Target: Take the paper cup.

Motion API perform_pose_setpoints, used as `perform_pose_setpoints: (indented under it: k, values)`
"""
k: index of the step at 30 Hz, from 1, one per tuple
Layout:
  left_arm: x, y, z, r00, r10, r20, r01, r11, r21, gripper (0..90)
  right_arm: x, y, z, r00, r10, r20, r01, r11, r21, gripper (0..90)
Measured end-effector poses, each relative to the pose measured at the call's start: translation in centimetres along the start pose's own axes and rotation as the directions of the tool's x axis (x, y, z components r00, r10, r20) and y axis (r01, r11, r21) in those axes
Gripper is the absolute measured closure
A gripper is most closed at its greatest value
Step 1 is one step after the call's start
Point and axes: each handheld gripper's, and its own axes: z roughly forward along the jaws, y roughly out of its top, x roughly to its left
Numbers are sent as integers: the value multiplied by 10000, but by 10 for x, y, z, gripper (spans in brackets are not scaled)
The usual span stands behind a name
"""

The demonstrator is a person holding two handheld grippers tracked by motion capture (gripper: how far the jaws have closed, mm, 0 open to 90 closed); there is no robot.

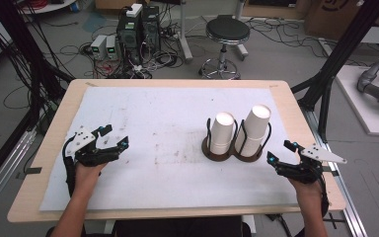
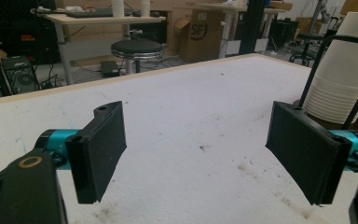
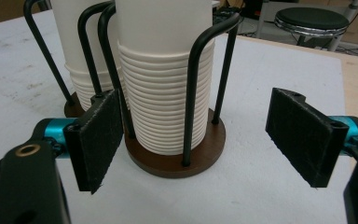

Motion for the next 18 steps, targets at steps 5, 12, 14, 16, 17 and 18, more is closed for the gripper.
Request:
perform_pose_setpoints:
  k: [5,12,14,16,17,18]
  values:
    - [0,0,1,10000,-18,-35,18,10000,42,196,-2,1,1,10000,50,-4,-50,9999,-152,194]
    - [-3,0,2,10000,34,12,-34,10000,68,196,2,2,2,9998,169,-115,-172,9996,-231,194]
    - [-4,-1,1,10000,66,59,-67,9999,89,196,5,4,2,9989,390,-249,-399,9984,-394,194]
    - [-5,-1,1,9999,107,105,-109,9999,127,197,9,7,3,9982,401,-451,-426,9976,-550,194]
    - [-6,-1,1,9999,115,115,-117,9999,124,197,12,9,4,9981,295,-542,-330,9973,-661,194]
    - [-6,-1,0,9999,116,106,-117,9999,111,197,14,10,4,9981,192,-582,-234,9970,-734,194]
